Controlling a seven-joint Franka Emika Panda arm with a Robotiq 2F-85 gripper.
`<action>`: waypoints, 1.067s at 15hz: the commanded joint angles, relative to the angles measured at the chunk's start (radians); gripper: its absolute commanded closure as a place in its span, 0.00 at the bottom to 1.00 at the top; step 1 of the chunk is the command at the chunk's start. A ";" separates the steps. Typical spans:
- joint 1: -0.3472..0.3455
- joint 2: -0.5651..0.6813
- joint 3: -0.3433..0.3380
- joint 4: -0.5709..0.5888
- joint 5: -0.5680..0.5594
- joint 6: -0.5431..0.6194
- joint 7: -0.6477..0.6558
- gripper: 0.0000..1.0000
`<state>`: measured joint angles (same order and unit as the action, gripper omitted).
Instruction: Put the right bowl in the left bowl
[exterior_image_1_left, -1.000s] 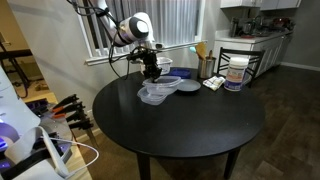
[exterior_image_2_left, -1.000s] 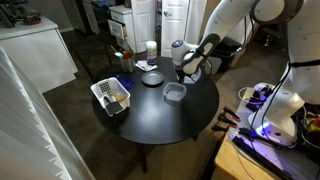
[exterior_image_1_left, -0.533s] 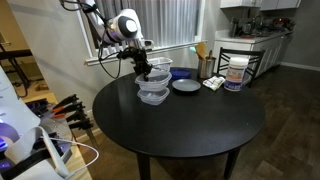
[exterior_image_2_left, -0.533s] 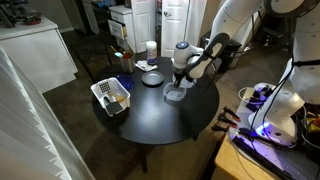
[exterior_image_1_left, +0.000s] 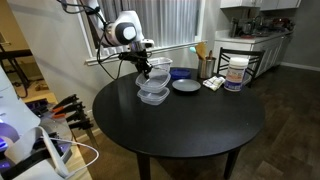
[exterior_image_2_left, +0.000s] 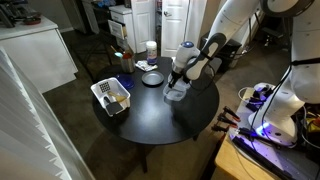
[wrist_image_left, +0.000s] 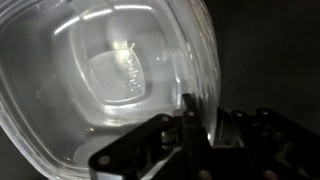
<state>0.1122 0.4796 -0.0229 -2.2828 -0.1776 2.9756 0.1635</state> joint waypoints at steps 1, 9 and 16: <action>-0.097 0.035 0.097 0.000 0.100 0.099 -0.101 0.99; -0.182 0.086 0.167 0.021 0.148 0.109 -0.141 0.50; -0.174 0.048 0.153 -0.025 0.131 0.121 -0.146 0.06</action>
<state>-0.0526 0.5647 0.1246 -2.2573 -0.0714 3.0656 0.0733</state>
